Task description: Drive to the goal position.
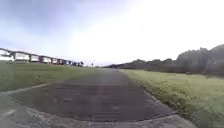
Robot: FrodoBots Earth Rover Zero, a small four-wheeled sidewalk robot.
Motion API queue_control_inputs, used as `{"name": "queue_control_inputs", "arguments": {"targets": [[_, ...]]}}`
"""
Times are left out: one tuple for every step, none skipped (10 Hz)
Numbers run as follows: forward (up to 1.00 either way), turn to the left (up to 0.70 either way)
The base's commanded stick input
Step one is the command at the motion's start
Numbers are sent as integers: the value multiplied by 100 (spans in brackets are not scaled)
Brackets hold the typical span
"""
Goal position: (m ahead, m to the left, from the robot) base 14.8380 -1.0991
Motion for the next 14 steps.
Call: {"name": "queue_control_inputs", "arguments": {"targets": [[100,0],[100,0],[100,0],[100,0],[100,0],[100,0],[100,0],[100,0],[100,0],[100,0],[100,0],[100,0],[100,0],[100,0]]}}
